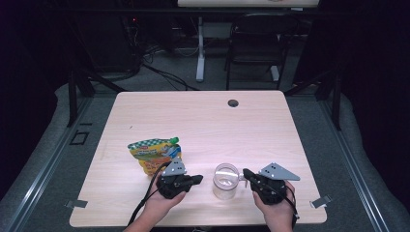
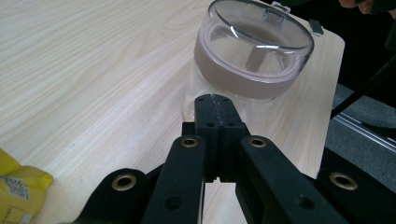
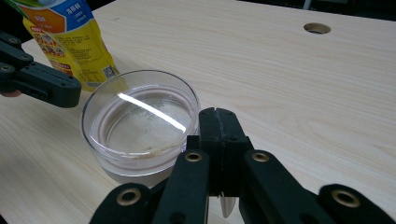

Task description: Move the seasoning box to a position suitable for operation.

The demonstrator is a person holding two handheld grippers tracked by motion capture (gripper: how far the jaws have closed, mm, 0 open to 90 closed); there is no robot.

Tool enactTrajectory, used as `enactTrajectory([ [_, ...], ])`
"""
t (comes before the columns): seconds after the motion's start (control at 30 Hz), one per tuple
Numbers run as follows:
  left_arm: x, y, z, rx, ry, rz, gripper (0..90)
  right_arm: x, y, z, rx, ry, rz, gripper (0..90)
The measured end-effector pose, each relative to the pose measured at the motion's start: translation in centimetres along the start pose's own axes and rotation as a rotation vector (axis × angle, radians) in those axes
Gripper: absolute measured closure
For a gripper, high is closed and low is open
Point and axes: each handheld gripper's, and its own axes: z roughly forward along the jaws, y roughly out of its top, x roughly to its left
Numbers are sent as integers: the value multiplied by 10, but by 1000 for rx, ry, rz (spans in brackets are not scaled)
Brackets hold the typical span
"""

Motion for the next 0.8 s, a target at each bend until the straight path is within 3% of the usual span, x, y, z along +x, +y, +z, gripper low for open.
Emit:
enactTrajectory([
  [0.5,-9,6,21,23,-31,11,900,0,-3,0,-15,1,-12,900],
  [0.8,-10,8,25,30,-33,9,900,0,-3,0,-22,5,-12,900],
])
